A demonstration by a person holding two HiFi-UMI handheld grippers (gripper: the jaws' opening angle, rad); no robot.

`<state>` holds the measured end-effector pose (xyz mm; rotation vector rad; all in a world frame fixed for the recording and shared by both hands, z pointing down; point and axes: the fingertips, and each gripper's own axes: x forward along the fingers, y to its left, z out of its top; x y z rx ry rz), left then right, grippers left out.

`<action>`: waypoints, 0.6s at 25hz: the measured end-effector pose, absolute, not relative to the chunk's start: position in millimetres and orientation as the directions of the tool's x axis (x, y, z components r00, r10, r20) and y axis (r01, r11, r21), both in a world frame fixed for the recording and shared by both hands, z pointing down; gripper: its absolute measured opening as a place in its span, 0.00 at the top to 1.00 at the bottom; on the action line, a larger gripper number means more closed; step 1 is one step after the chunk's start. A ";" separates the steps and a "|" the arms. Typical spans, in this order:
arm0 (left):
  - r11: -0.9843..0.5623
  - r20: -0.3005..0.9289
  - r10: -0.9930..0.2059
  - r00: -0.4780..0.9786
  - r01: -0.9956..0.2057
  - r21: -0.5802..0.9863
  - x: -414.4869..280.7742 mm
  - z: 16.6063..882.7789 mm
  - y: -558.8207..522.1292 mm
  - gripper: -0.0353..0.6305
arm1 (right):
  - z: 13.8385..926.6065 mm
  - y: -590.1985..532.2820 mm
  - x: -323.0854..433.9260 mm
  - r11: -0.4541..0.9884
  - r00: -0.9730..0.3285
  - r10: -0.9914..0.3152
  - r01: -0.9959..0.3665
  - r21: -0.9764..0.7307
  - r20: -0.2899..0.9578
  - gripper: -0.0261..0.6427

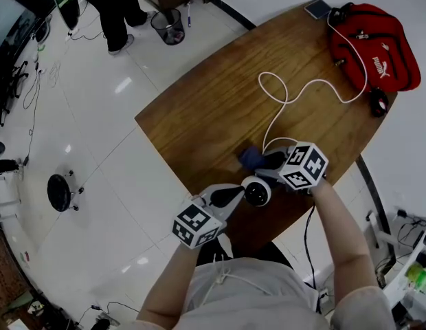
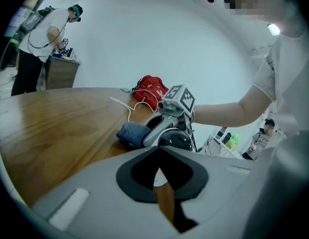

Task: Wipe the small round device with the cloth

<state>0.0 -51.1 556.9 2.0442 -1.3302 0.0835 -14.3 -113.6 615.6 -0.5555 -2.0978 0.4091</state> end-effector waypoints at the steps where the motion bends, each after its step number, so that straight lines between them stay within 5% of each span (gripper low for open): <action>1: -0.245 0.402 -0.781 0.478 -0.826 0.507 0.0 556.1 -50.2 0.94 | 613.4 -115.7 -12.6 0.851 -0.505 0.517 0.218 -0.477 0.691 0.80; 9: -0.299 0.399 -0.758 0.516 -0.819 0.491 -9.4 533.6 -45.4 0.94 | 516.0 -114.5 -3.0 0.943 -0.712 0.244 0.017 -0.332 0.658 0.80; 15: -0.391 0.384 -0.716 0.583 -0.791 0.471 -17.3 514.6 -36.1 0.94 | 511.4 -69.1 14.5 0.969 -0.655 0.110 -0.097 -0.227 0.748 0.80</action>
